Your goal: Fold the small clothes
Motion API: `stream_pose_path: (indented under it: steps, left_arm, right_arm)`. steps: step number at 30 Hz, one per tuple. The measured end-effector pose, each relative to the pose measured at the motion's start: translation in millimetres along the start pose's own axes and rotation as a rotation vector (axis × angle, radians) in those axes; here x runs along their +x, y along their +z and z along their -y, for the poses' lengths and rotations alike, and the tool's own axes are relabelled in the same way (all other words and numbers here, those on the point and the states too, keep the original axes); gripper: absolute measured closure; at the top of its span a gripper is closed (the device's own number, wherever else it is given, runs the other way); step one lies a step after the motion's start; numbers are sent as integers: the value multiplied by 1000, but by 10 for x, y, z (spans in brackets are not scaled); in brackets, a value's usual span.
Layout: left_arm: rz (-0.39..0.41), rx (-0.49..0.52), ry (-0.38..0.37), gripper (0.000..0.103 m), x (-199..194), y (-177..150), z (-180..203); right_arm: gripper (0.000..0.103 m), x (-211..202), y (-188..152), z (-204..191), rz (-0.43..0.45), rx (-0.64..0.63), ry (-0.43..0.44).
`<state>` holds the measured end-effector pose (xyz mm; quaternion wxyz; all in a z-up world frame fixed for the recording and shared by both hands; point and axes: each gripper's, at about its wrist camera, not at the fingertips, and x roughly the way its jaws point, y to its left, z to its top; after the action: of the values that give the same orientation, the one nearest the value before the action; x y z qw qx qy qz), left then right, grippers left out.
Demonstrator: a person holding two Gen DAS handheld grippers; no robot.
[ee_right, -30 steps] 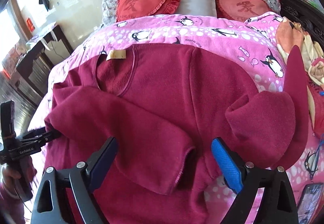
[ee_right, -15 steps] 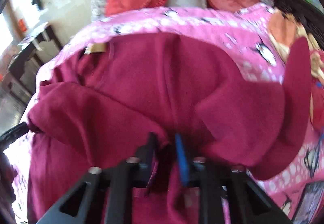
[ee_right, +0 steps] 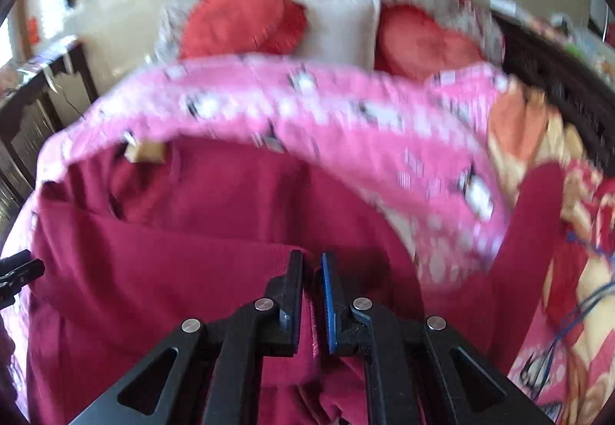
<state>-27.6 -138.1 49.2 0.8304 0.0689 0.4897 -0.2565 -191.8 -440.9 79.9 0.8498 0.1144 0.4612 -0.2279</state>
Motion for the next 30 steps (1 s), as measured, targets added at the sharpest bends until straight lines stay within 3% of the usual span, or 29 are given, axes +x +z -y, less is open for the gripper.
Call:
stream_pose_path:
  steps: [4, 7, 9, 14, 20, 22, 23, 27, 30]
  left_arm:
    - [12, -24, -21, 25, -15, 16, -61]
    - [17, -43, -23, 25, 11, 47, -60]
    - [-2, -49, -15, 25, 82, 60, -45]
    - [-6, -20, 30, 25, 107, 50, 37]
    - [45, -41, -5, 25, -90, 67, 68]
    - [58, -55, -13, 25, -115, 61, 96]
    - [58, -57, -12, 25, -110, 52, 118]
    - [43, -31, 16, 25, -106, 27, 238]
    - [62, -25, 10, 25, -208, 17, 271]
  right_arm:
    - [82, -252, -36, 97, 74, 29, -33]
    - [78, -401, -37, 99, 130, 61, 49]
    - [78, -281, -37, -31, 88, 33, 134]
    - [78, 205, -102, -193, -15, -10, 75]
    - [78, 25, -107, -152, -8, 16, 109]
    - [75, -23, -204, -145, -10, 21, 112]
    - [68, 6, -252, -153, -20, 15, 109]
    - [66, 42, -321, -235, -36, -34, 71]
    - [66, -115, -267, -150, -21, 15, 132]
